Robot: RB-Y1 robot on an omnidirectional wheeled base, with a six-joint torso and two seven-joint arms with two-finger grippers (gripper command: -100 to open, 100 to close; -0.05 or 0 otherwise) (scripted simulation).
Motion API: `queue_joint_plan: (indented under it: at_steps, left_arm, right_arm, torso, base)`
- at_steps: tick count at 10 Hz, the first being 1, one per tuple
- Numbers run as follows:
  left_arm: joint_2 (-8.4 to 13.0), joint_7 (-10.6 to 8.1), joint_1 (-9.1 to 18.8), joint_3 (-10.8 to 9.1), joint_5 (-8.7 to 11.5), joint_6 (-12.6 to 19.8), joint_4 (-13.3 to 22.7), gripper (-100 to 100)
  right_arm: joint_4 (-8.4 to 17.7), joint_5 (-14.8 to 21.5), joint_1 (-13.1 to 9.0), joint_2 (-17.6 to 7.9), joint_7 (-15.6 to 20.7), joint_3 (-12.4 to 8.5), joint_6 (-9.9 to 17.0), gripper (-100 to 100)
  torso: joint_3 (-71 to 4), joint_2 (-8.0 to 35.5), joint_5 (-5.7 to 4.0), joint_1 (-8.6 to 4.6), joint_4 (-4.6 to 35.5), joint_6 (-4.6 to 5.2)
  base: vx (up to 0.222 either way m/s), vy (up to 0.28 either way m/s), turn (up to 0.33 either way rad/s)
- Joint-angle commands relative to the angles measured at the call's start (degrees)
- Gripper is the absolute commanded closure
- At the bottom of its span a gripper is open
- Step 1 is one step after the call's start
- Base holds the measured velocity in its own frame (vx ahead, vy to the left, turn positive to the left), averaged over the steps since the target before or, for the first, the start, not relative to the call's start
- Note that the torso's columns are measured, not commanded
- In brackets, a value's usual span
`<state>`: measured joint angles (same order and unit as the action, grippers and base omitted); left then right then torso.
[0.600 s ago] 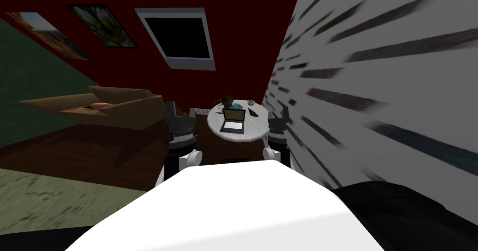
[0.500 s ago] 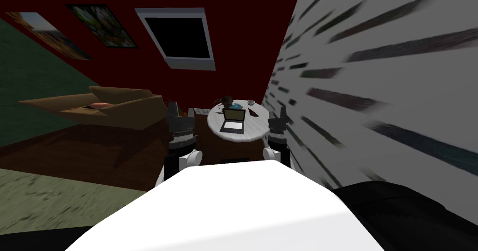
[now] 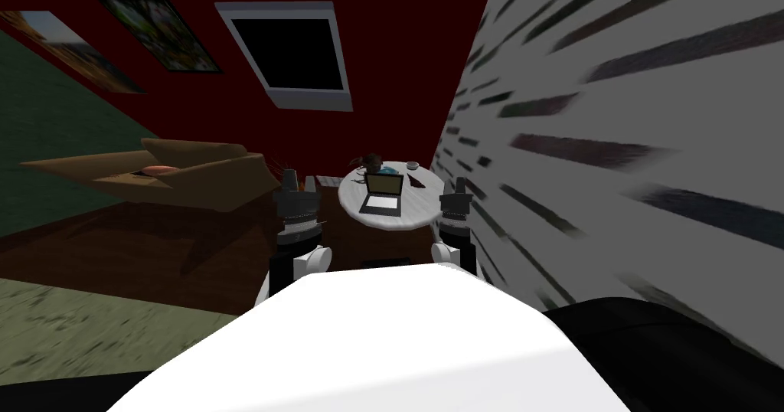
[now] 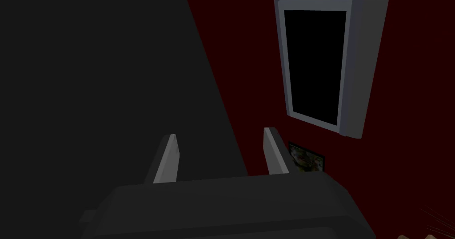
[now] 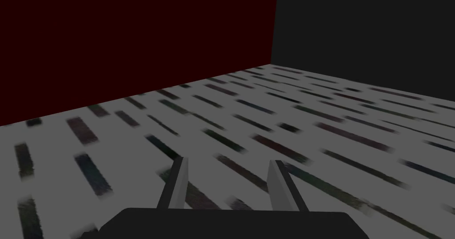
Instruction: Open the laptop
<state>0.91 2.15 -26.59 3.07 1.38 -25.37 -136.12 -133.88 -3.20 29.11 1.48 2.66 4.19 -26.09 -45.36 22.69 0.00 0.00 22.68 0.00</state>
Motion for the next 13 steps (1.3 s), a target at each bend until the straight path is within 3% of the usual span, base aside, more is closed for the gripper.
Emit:
queue_joint_plan:
  at_steps: [1, 3, 4, 7, 13]
  left_arm:
    - [0.00, 0.00, 0.00, 0.00, 0.00, 0.00, 0.00, 0]
    - [0.00, 0.00, 0.00, 0.00, 0.00, 0.00, 0.00, 0]
    - [2.41, 0.01, 1.10, -0.14, -0.31, 0.84, 1.08, -100]
    - [5.56, 0.03, 4.78, -0.62, -1.37, 3.63, 4.50, -100]
    - [7.15, 0.10, 13.44, -1.75, -3.89, 10.18, 12.06, -100]
  right_arm:
    - [0.00, 0.00, 0.00, 0.00, 0.00, 0.00, 0.00, 0]
    - [0.00, 0.00, 0.00, 0.00, 0.00, 0.00, 0.00, 0]
    - [0.00, 0.00, 0.00, 0.00, 0.00, 0.00, 0.00, 0]
    - [0.03, 0.00, 0.01, 0.00, 0.00, 0.00, 0.01, 0]
    - [0.03, 0.00, 0.01, 0.00, 0.00, 0.00, 0.01, 0]
  torso:
    - [-8.45, 4.24, 0.00, 0.00, 4.23, 0.00]
    - [-25.37, 12.70, 0.00, 0.00, 12.69, 0.00]
    - [-33.83, 16.93, 0.00, 0.00, 16.92, 0.00]
    - [-39.17, 19.50, 0.02, 0.08, 19.52, 0.00]
    - [-39.21, 19.59, 0.00, 0.01, 19.60, 0.00]
  base:
    - [0.000, 0.000, 0.000]
    - [0.000, 0.000, 0.000]
    - [0.008, 0.006, -0.023]
    - [0.011, 0.027, -0.054]
    - [0.014, 0.030, -0.055]
